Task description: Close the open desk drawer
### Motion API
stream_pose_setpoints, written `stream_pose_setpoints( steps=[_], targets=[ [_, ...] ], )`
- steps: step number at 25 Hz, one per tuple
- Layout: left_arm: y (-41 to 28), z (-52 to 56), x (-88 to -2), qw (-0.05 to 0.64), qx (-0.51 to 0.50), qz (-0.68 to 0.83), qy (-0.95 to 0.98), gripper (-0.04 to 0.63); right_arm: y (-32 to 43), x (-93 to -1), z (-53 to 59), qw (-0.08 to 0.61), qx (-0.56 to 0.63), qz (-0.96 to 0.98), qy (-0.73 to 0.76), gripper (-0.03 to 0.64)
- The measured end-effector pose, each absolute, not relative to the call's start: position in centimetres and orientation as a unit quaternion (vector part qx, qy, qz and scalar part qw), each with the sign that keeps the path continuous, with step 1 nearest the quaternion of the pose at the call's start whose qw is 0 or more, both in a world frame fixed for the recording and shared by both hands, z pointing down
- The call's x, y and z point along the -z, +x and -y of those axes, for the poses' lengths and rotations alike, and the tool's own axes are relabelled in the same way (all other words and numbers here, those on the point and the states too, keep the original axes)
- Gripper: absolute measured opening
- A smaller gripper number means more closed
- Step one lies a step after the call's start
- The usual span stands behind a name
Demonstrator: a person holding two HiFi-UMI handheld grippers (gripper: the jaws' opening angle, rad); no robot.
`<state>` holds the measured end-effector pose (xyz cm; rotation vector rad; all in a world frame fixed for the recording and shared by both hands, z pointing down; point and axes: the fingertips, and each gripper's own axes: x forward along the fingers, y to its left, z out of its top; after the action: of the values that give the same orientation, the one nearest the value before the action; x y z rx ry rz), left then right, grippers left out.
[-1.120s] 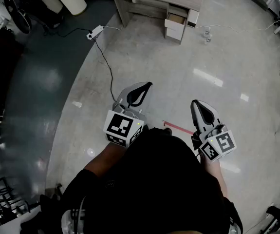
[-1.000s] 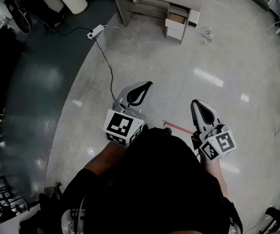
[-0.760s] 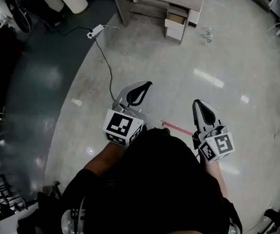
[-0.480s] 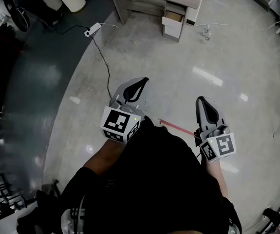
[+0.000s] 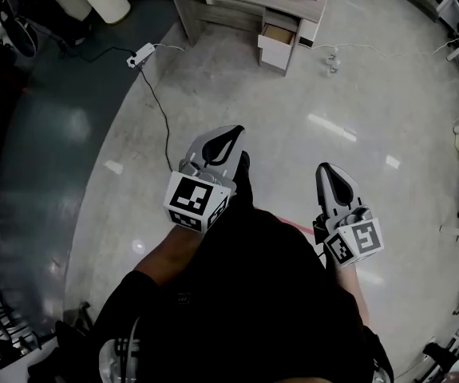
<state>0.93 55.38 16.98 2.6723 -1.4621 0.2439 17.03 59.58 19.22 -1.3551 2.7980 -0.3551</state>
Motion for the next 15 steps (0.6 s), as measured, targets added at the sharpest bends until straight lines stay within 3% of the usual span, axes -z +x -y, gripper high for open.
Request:
stream_pose_setpoints(
  steps=[15],
  targets=[
    [-7.1, -30.2, -16.5, 0.057, -0.069, 0.462, 0.882, 0.006, 8.7, -19.1, -34.0, -0.007, 0.146, -0.887, -0.437, 0.015]
  ],
)
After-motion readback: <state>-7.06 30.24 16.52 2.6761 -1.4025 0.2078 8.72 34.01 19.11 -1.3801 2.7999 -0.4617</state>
